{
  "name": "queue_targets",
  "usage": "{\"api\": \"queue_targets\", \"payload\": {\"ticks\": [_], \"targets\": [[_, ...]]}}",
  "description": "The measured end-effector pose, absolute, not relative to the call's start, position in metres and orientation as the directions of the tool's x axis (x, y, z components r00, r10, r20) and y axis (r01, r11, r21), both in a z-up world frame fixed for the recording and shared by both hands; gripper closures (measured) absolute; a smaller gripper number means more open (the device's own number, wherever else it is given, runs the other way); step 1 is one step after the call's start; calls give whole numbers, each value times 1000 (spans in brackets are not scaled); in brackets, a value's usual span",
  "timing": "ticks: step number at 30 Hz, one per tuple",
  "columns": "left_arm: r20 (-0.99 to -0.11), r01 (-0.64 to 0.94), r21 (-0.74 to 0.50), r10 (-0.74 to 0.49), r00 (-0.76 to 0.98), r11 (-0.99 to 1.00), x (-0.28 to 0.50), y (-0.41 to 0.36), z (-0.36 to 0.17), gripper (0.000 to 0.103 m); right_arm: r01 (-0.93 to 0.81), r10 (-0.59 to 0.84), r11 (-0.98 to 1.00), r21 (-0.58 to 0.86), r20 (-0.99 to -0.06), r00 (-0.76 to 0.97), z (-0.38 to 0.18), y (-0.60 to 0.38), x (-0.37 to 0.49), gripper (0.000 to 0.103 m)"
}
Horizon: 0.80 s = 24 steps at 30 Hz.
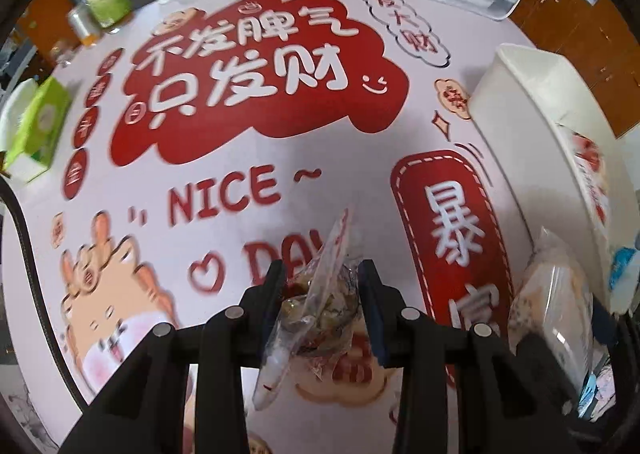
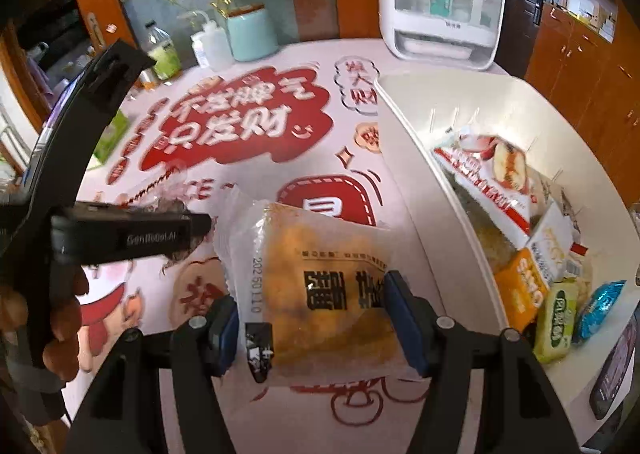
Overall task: Organize snacks
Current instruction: 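Drop the nut bag into the bin with the left tool while right drops cake bag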
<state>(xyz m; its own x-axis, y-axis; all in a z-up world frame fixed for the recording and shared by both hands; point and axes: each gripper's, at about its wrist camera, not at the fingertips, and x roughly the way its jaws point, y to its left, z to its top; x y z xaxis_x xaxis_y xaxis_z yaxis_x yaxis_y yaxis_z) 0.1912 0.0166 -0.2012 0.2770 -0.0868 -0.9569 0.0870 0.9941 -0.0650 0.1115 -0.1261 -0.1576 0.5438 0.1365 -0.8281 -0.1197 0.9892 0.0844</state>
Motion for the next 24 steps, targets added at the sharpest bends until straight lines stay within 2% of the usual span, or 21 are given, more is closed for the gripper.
{"api": "queue_targets", "payload": {"ticks": [10, 20, 24], "targets": [[-905, 171, -47, -115, 409, 984, 172, -29, -122, 68, -125, 170, 985, 115, -713, 680, -88, -151, 79, 38], [-833, 324, -59, -225, 505, 944, 181, -126, -64, 68, 20, 35, 996, 84, -601, 798, -45, -213, 61, 38], [-816, 375, -33, -241, 525, 926, 187, -164, -55, 68, 70, -18, 995, 67, -589, 808, -42, -237, 62, 38]]}}
